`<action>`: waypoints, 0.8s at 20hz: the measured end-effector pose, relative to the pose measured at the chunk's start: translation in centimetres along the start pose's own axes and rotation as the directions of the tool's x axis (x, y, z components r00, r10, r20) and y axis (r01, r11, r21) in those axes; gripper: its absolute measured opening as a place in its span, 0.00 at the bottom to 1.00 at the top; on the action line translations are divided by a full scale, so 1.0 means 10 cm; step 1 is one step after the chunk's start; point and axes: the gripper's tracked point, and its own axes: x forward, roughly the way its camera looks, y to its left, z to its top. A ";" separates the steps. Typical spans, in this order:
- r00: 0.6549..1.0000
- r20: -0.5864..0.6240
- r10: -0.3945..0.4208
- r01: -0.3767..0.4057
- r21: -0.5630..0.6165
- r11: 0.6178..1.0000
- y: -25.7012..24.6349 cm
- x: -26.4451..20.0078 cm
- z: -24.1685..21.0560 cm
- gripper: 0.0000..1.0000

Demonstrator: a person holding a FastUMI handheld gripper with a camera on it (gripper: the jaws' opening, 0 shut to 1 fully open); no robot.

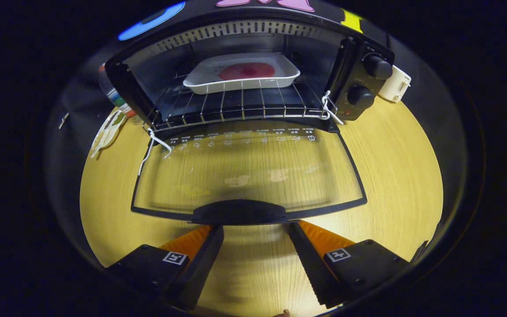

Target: Open the toaster oven, put the food inside, and close the toaster oven door.

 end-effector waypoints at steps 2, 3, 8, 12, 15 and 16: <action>1.000 0.005 0.014 -0.014 -0.008 1.000 0.01 -0.04 0.02 0.98; 1.000 0.007 0.025 -0.025 -0.003 1.000 0.01 -0.09 0.03 0.98; 0.997 0.043 0.061 -0.060 -0.025 0.998 0.02 -0.36 0.12 0.98; 0.989 0.120 0.091 -0.087 -0.033 0.996 0.05 -0.64 0.29 0.98; 0.972 0.204 0.119 -0.118 -0.017 0.993 0.13 -0.85 0.48 0.98; 0.963 0.235 0.130 -0.131 -0.012 0.991 0.16 -0.94 0.55 0.98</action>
